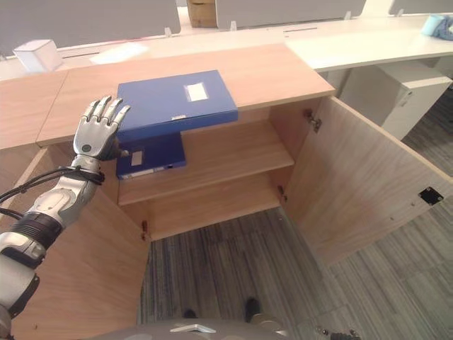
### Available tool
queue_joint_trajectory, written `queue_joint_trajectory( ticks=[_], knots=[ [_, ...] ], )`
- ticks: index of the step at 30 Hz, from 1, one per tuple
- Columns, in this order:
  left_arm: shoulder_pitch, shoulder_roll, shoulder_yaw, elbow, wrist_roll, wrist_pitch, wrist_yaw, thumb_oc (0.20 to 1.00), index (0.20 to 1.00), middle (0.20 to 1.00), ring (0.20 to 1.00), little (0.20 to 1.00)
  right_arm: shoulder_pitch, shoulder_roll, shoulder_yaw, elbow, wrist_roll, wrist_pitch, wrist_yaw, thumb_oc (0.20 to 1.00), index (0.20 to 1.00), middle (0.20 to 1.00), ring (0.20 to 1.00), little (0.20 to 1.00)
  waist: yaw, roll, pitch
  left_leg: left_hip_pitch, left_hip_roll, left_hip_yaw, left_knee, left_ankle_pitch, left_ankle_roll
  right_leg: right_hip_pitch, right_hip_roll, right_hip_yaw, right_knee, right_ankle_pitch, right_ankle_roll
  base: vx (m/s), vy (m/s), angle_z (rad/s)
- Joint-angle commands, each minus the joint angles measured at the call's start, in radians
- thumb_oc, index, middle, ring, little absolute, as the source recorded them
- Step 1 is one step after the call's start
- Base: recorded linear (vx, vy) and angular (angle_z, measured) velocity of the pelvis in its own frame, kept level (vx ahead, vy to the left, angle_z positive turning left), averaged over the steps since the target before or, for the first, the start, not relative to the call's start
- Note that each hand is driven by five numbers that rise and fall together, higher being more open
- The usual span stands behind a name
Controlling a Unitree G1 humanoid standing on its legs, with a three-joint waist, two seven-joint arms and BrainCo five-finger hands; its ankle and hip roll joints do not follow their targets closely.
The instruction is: Put the empty folder in the office cabinet
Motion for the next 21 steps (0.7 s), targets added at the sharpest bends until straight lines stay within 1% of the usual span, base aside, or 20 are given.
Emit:
queue_joint_trajectory(
  ticks=[1,10,21],
  knots=[
    [-0.128,0.047,0.091,0.067,-0.043,0.018,0.043,1.0,1.0,1.0,1.0,1.0,-0.032,-0.005,0.01,0.026,0.023,-0.024,-0.028,1.0,1.0,1.0,1.0,1.0,-0.022,-0.046,-0.01,0.028,0.033,0.028,-0.004,-0.118,-0.05,0.042,-0.029,-0.006,0.001,-0.101,0.081,-0.01,-0.015,-0.06],
    [-0.13,0.027,0.086,0.062,-0.045,0.015,0.042,1.0,1.0,1.0,1.0,1.0,-0.033,-0.002,0.015,0.012,0.028,-0.029,-0.03,1.0,1.0,1.0,1.0,1.0,-0.027,-0.055,0.001,0.012,0.04,0.03,-0.004,-0.111,-0.054,0.029,-0.025,-0.003,0.001,-0.097,0.08,0.0,-0.005,-0.02],
    [-0.117,-0.009,0.099,0.019,-0.062,-0.001,0.042,1.0,1.0,1.0,1.0,1.0,-0.03,-0.003,0.011,0.016,0.021,-0.023,-0.032,1.0,1.0,1.0,1.0,1.0,-0.034,-0.046,0.003,0.012,0.042,0.033,-0.004,-0.109,-0.056,0.029,-0.024,-0.001,0.001,-0.1,0.077,0.0,0.0,0.0]
  ],
)
